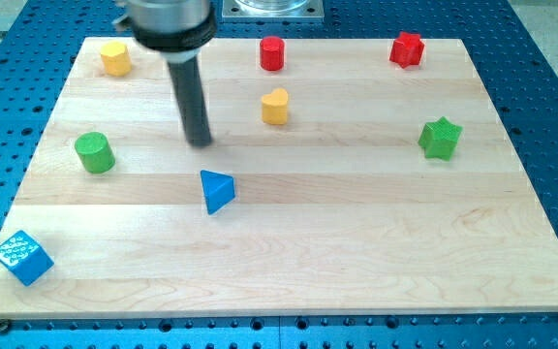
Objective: Place the yellow heart diagonal to the green star
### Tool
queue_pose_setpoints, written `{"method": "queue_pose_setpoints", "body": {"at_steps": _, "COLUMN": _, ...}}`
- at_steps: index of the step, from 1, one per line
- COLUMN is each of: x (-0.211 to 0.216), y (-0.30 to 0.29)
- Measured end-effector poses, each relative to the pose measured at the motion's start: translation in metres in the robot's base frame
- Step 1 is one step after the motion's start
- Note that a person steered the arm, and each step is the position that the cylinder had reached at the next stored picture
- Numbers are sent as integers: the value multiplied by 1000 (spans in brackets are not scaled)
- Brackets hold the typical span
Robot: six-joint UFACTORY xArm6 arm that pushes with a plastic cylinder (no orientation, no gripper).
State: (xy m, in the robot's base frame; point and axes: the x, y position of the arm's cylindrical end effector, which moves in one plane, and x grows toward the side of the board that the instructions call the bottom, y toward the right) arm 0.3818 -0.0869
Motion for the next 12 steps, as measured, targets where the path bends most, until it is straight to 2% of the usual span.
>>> {"method": "queue_pose_setpoints", "body": {"at_steps": 1, "x": -47, "y": 59}}
{"method": "queue_pose_setpoints", "body": {"at_steps": 2, "x": -54, "y": 126}}
{"method": "queue_pose_setpoints", "body": {"at_steps": 3, "x": 15, "y": 176}}
{"method": "queue_pose_setpoints", "body": {"at_steps": 4, "x": -3, "y": 187}}
{"method": "queue_pose_setpoints", "body": {"at_steps": 5, "x": -44, "y": 174}}
{"method": "queue_pose_setpoints", "body": {"at_steps": 6, "x": -31, "y": 137}}
{"method": "queue_pose_setpoints", "body": {"at_steps": 7, "x": 16, "y": 135}}
{"method": "queue_pose_setpoints", "body": {"at_steps": 8, "x": -35, "y": 128}}
{"method": "queue_pose_setpoints", "body": {"at_steps": 9, "x": -18, "y": 92}}
{"method": "queue_pose_setpoints", "body": {"at_steps": 10, "x": 49, "y": 92}}
{"method": "queue_pose_setpoints", "body": {"at_steps": 11, "x": 13, "y": 90}}
{"method": "queue_pose_setpoints", "body": {"at_steps": 12, "x": 47, "y": 76}}
